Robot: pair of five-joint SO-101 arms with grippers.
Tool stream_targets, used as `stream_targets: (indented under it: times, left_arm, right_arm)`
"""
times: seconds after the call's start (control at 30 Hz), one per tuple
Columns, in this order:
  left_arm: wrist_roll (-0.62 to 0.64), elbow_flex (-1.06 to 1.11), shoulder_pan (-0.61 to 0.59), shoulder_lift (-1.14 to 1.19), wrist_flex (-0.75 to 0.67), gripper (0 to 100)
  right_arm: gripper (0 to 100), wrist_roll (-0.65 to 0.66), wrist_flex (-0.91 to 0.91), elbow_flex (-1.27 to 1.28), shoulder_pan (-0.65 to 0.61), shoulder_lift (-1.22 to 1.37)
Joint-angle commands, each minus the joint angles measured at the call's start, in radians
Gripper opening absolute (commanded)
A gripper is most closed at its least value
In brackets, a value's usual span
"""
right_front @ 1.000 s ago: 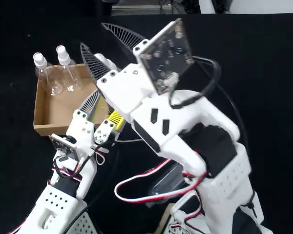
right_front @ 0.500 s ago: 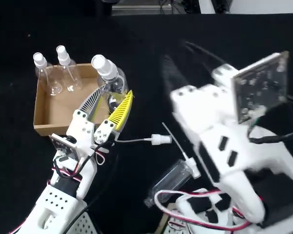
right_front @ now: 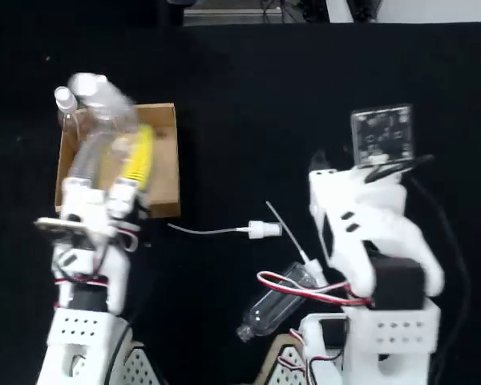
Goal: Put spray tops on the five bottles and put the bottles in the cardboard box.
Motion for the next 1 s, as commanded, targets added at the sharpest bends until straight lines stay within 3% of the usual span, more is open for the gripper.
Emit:
stream_targets:
  times: [0.0, 0.23, 0.4, 0.6, 0.73, 0.97]
  left_arm:
    - [0.011, 0.021, -0.295, -0.012, -0.023, 7]
    - [0.006, 0.021, -0.650, -0.003, -0.021, 7]
    - [0.008, 0.021, -0.817, -0.002, -0.021, 7]
    - [0.006, 0.013, -0.877, 0.000, -0.029, 7]
    - [0.006, -0.102, -0.878, 0.054, -0.025, 7]
    - [0.005, -0.401, -0.885, 0.514, -0.034, 7]
  right_arm:
    - [8.8, 0.003, -0.186, 0.182, -0.087, -0.073]
    - [8.8, 0.002, -0.322, 0.443, -0.281, -0.157]
    - [8.8, 0.002, -0.384, 0.564, -0.327, -0.193]
    - [8.8, 0.002, -0.390, 0.621, -0.327, -0.222]
    - [8.8, 0.002, -0.390, 0.647, -0.327, -0.240]
    - [8.8, 0.002, -0.387, 0.673, -0.327, -0.289]
